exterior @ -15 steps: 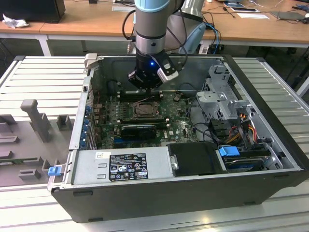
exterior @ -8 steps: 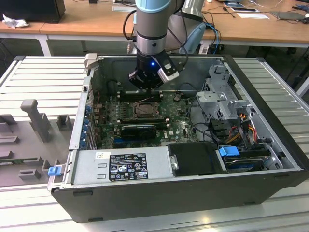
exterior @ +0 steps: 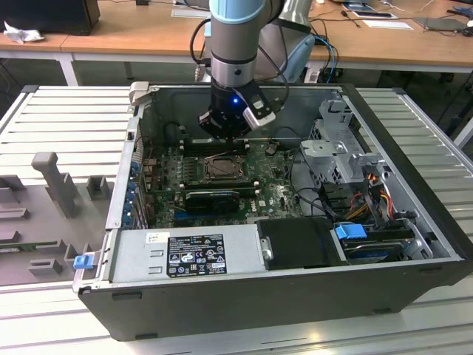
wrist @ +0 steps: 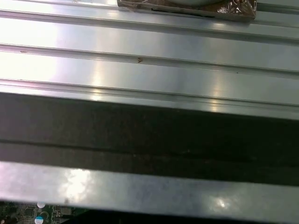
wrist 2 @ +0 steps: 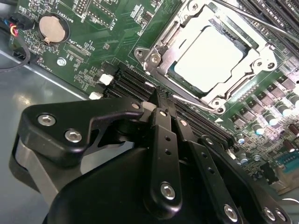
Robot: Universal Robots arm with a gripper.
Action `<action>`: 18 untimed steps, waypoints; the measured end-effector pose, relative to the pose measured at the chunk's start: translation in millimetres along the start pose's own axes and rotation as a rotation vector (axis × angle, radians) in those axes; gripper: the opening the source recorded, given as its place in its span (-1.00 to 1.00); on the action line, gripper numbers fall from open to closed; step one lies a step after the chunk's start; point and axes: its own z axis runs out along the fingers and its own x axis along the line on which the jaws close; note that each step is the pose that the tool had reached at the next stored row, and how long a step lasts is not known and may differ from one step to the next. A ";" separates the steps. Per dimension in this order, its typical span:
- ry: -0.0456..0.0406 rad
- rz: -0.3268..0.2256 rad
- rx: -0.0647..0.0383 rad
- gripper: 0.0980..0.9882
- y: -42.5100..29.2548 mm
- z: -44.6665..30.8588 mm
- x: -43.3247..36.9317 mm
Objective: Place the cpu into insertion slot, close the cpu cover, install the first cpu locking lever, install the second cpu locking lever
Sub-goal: 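Install the first cpu locking lever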
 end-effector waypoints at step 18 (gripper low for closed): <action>-0.0022 0.025 0.001 -0.98 -3.5 9.9 -1.8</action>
